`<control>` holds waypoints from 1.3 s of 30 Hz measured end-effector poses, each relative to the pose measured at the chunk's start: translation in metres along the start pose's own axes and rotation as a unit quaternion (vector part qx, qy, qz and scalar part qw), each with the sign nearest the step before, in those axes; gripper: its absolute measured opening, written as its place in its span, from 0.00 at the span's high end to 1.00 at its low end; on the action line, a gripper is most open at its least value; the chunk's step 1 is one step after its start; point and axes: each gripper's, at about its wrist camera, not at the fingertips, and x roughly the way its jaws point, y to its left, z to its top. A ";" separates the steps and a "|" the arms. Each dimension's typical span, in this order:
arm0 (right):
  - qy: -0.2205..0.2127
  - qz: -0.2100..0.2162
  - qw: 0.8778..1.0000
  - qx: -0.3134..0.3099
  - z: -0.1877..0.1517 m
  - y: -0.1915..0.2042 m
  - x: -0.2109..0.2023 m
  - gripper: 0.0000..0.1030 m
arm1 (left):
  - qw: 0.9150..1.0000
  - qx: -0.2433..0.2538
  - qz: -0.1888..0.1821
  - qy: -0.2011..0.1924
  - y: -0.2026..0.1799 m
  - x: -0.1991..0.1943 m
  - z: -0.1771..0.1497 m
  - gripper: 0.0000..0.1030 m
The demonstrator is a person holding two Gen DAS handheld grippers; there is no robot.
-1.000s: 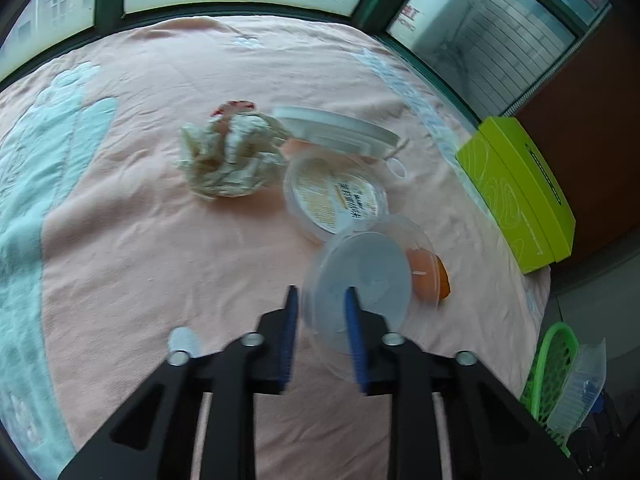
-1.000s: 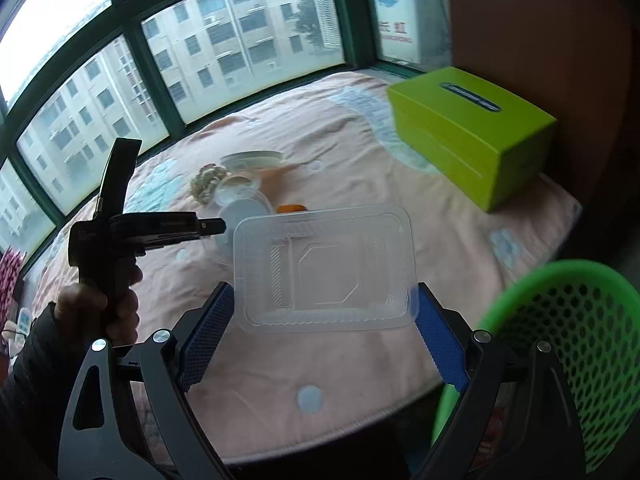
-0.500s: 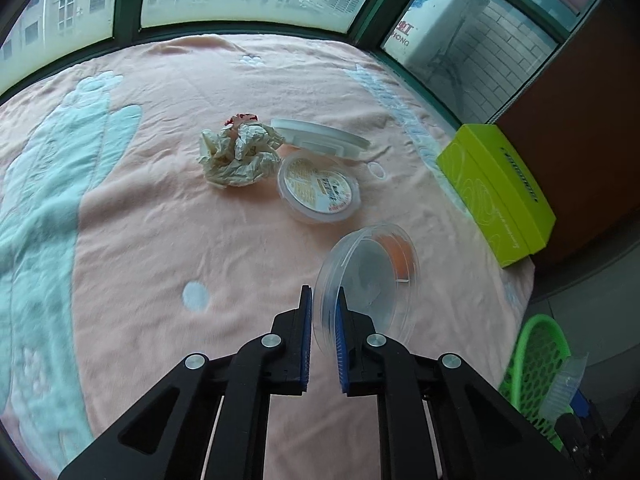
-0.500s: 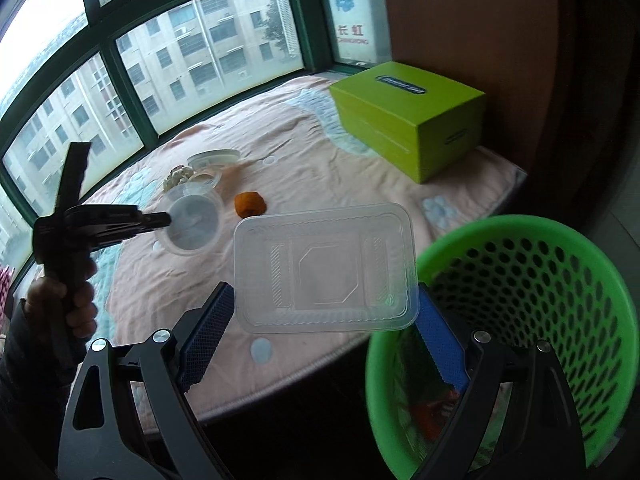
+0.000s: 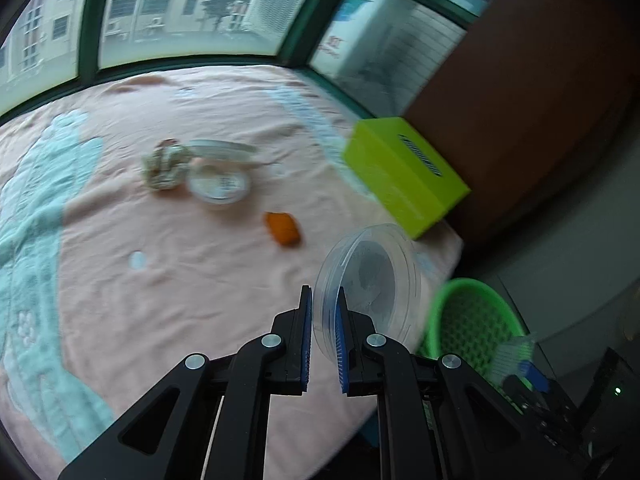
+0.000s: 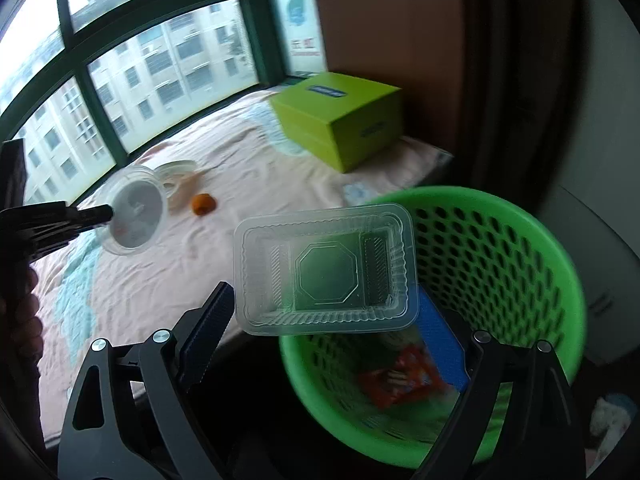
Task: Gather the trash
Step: 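Carry the container and cup to the green basket and open both grippers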
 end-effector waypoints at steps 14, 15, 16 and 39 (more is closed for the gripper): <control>-0.007 -0.049 0.998 0.038 -0.015 -0.046 -0.025 0.14 | 0.996 0.075 -0.050 0.020 -0.098 0.014 -0.018 0.90; -0.007 -0.049 0.998 0.043 -0.016 -0.049 -0.026 0.14 | 0.995 0.079 -0.052 0.021 -0.103 0.014 -0.019 0.90; -0.008 -0.047 0.998 0.048 -0.017 -0.053 -0.028 0.14 | 0.995 0.083 -0.054 0.022 -0.109 0.015 -0.019 0.90; -0.046 -0.058 0.992 0.105 -0.024 -0.098 -0.066 0.11 | 0.979 0.170 -0.071 0.085 -0.197 0.062 -0.056 0.90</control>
